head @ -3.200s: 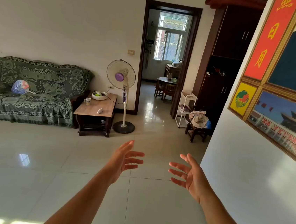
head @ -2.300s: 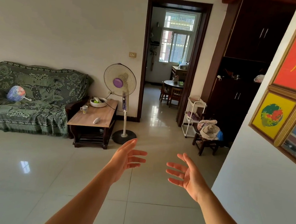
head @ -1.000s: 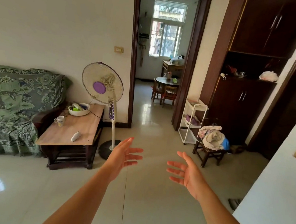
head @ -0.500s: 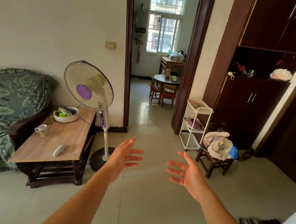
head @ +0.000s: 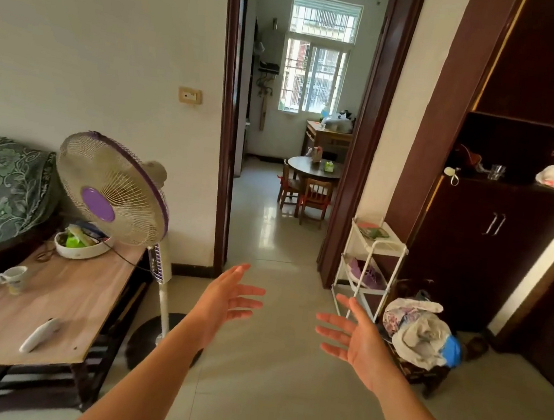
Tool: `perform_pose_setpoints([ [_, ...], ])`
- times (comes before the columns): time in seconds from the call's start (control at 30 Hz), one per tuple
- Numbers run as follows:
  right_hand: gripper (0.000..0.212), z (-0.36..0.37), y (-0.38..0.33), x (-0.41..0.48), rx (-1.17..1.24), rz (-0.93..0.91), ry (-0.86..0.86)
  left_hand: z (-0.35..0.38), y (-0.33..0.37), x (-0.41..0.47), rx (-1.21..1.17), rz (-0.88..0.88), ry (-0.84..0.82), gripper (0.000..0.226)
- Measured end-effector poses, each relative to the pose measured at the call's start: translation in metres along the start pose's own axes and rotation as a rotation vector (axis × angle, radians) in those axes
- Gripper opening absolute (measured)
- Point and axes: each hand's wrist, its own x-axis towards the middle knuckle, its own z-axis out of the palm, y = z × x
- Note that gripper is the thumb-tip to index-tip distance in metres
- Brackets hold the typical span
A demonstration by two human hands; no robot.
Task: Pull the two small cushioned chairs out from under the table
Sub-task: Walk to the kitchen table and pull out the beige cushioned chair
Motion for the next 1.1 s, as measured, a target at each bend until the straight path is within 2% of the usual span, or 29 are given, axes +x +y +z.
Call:
perform_pose_setpoints([
  [0.27,0.039,-0.003,-0.015,0.123,-0.020,0.047,-0.006,-0.005,-0.012,0.127,-0.014,-0.039,0.012,0.022],
  [0.47,0.036,0.002,-0.032,0.240,-0.011,0.037,0.022,-0.025,-0.012,0.242,-0.019,-0.033,0.020,0.032],
  [0.77,0.033,0.028,-0.081,0.428,-0.007,0.037,0.085,-0.063,0.021,0.442,-0.010,-0.060,-0.014,0.025],
  [1.1,0.035,0.034,-0.133,0.603,0.009,0.040,0.076,-0.074,0.029,0.622,-0.014,-0.092,-0.046,0.029],
])
